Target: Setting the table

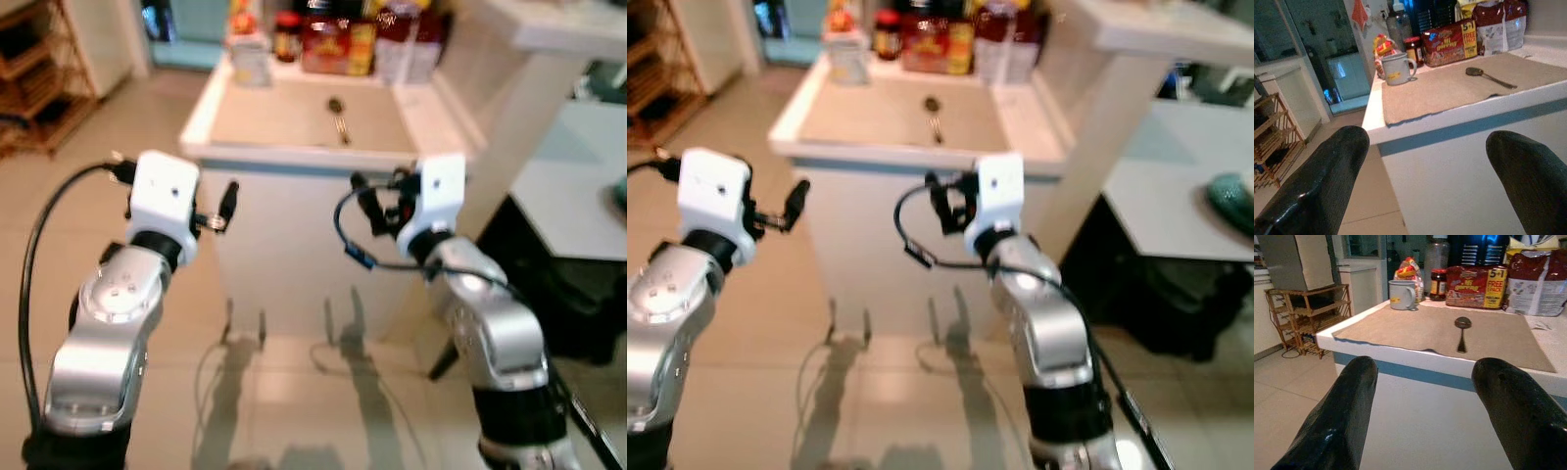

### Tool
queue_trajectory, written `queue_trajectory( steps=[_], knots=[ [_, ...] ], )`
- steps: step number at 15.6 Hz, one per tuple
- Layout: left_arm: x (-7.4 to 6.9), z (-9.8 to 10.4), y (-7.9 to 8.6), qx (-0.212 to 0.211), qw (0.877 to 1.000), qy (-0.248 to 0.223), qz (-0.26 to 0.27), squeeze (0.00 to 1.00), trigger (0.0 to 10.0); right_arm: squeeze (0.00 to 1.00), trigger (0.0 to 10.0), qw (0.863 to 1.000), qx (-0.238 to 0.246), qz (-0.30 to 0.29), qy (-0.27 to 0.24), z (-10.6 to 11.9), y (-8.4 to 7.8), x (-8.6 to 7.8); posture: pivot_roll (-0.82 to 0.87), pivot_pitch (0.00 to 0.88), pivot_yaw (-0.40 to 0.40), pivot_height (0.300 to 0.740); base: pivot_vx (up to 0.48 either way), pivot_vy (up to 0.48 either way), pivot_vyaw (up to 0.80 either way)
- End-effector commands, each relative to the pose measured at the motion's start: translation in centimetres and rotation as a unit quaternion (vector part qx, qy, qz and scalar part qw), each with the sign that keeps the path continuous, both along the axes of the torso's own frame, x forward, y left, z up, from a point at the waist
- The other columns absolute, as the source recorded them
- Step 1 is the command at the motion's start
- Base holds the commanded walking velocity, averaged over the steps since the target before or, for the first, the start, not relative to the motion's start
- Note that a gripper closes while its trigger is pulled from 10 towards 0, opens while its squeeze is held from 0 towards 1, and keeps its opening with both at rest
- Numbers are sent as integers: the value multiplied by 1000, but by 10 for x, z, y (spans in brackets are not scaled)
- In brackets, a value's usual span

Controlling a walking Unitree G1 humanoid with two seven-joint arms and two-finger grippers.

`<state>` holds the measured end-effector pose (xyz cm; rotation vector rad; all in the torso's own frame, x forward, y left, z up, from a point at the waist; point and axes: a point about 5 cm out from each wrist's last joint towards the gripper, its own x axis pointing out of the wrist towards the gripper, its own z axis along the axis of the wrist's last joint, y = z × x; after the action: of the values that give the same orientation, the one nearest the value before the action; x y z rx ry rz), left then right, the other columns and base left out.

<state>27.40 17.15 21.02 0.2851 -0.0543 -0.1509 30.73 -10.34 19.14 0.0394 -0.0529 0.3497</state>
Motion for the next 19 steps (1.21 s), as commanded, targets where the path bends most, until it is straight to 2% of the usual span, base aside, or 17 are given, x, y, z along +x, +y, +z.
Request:
queue_trajectory(
  steps=[1,10,15,19],
  knots=[
    [0,0,-8,0,1000,0,-19,0,10000,0,10000,1000,-4,-13,-4,2,-9,1,93,7,-24,740,368,0,0],
    [2,2,-3,-7,1000,-3,-11,0,10000,0,10000,1000,-4,-13,-20,11,-9,11,96,10,-30,740,418,0,0],
    [1,1,-2,-8,1000,-1,-9,0,10000,0,10000,1000,-4,-11,-18,10,-8,12,94,13,-34,740,448,0,744],
    [1,0,-3,-8,1000,0,-9,0,10000,0,10000,999,21,-27,1,8,-12,15,90,17,-35,740,449,0,0]
  ],
)
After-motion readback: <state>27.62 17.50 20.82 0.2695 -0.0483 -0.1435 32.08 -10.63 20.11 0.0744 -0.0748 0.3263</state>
